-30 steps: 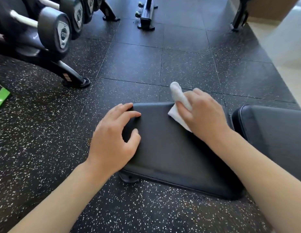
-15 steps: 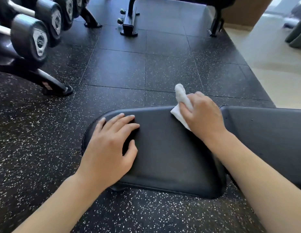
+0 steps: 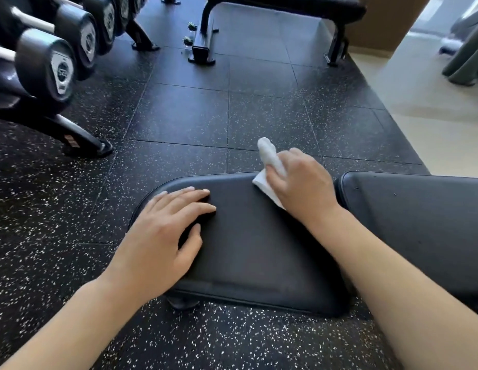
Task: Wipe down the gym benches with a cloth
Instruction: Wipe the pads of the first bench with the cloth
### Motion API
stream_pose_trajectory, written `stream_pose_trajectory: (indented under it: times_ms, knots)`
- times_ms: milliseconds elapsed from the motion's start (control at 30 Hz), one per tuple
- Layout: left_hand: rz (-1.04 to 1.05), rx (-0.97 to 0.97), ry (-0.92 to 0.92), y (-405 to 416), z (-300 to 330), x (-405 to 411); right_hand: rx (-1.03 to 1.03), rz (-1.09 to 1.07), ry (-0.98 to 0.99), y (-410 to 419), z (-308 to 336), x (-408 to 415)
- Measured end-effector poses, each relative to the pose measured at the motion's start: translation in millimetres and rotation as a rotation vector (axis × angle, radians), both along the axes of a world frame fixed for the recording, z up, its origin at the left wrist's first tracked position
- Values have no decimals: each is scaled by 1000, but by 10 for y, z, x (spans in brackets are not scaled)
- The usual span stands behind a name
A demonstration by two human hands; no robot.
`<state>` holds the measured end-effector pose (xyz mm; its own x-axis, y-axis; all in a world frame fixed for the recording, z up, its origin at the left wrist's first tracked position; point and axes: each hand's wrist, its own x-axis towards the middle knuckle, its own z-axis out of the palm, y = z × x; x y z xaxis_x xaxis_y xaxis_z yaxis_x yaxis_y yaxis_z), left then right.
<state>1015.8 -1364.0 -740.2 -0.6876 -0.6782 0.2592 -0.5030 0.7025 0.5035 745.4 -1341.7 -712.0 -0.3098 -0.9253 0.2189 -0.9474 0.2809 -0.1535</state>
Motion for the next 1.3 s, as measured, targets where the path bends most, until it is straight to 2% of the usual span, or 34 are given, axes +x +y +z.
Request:
stream_pose_trajectory:
  times_ms: [67,167,267,333,400,500,567,633,733,800,900,967,1033,1067,1133,1200,1300]
  knots:
    - [7,-3,11,4,-12,52,-61,61,52,14,-6,143]
    - [15,-23,34,-2,-52,110,-63,305,107,107,-54,627]
    - [50,6,94,8,-74,127,-61,453,-15,163,-111,871]
    - [61,7,107,19,-67,124,-63,407,2,84,-88,706]
    - [66,6,98,35,-62,132,-47,259,39,-61,-40,389]
    - [85,18,84,50,-45,155,-34,72,-17,-165,20,137]
    - [81,22,81,64,-40,160,-29,108,82,-134,-25,368]
    - [77,11,88,71,-49,158,-14,278,123,-41,-74,752]
    - [147,26,139,77,-48,171,-66,473,-1,132,-100,1068]
    - [157,20,137,71,-44,178,-112,424,-40,82,-76,917]
    - [125,-7,113,70,-57,168,-88,286,97,-93,-58,407]
    - [110,-6,98,61,-46,150,-152,169,33,-103,16,128]
    - [95,-3,79,42,-36,135,-198,144,49,-35,20,61]
    - [89,-2,73,31,-31,124,-153,139,78,2,4,110]
    - [77,-4,67,-8,-21,104,-19,218,114,127,-41,326]
    - [71,0,64,-64,-11,93,50,397,53,353,-44,578]
    - [62,1,43,-134,13,37,-63,551,-111,873,-17,797]
